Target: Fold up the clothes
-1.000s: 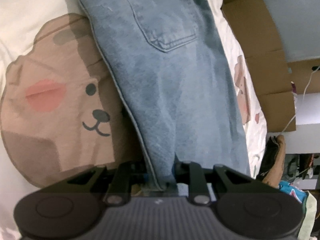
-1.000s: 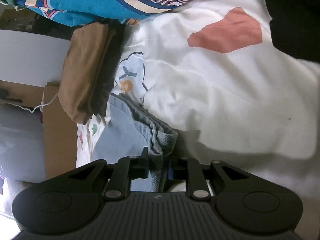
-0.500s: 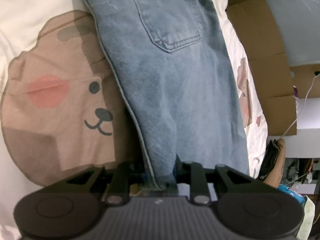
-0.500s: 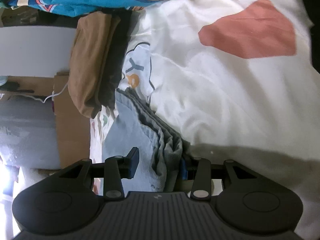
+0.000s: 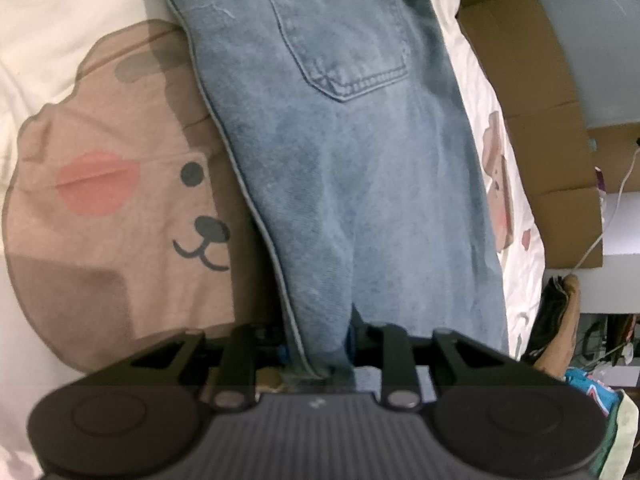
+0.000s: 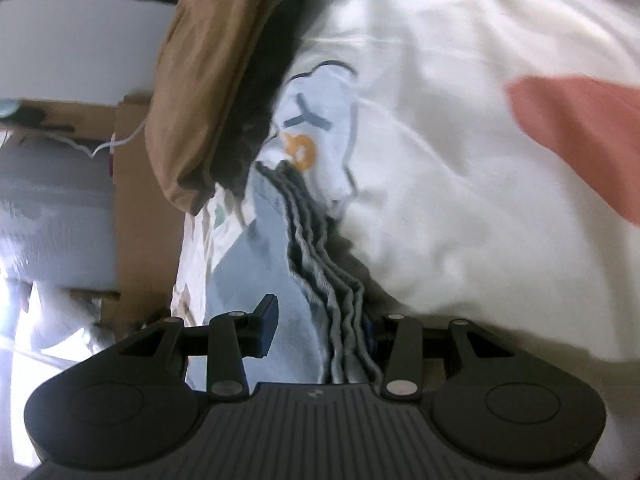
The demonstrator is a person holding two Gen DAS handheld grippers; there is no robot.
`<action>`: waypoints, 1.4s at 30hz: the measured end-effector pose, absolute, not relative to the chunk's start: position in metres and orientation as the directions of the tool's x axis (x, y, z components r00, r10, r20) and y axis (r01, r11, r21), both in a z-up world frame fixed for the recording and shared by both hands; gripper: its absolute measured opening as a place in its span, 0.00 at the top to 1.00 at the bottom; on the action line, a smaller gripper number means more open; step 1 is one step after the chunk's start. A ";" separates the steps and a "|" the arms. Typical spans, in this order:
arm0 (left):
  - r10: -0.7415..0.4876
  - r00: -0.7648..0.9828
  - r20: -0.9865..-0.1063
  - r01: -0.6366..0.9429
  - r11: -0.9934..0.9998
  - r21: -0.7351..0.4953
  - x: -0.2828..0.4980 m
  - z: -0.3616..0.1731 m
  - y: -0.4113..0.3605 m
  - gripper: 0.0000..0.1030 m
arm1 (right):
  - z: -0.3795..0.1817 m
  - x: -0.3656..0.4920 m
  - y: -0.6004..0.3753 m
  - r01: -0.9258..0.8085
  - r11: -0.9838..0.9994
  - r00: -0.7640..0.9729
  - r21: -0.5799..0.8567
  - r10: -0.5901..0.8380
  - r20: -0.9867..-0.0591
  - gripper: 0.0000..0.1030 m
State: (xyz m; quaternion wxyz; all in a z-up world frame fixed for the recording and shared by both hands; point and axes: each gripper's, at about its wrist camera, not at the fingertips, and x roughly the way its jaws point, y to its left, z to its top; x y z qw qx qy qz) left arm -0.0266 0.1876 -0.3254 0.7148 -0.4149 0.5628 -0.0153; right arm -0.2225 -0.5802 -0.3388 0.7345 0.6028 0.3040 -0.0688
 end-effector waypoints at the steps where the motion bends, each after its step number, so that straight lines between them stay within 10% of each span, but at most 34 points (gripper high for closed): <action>1: -0.489 0.366 -0.792 -0.446 0.655 -0.610 -0.027 -0.325 0.188 0.74 | -0.336 -0.219 -0.581 0.452 0.272 0.810 0.850 0.274 -0.518 0.57; 13: -0.487 0.357 -0.797 -0.441 0.664 -0.603 -0.025 -0.327 0.188 0.73 | -0.331 -0.169 -0.580 0.453 0.402 0.747 0.796 0.317 -0.585 0.58; 16: -0.488 0.358 -0.796 -0.436 0.667 -0.605 -0.025 -0.327 0.188 0.73 | -0.327 -0.160 -0.577 0.478 0.476 0.705 0.738 0.292 -0.646 0.88; 42: -0.639 0.370 -0.674 -0.252 0.630 -0.735 -0.005 -0.295 0.147 0.78 | -0.218 -0.135 -0.612 0.366 0.689 0.776 0.626 0.146 -0.614 0.91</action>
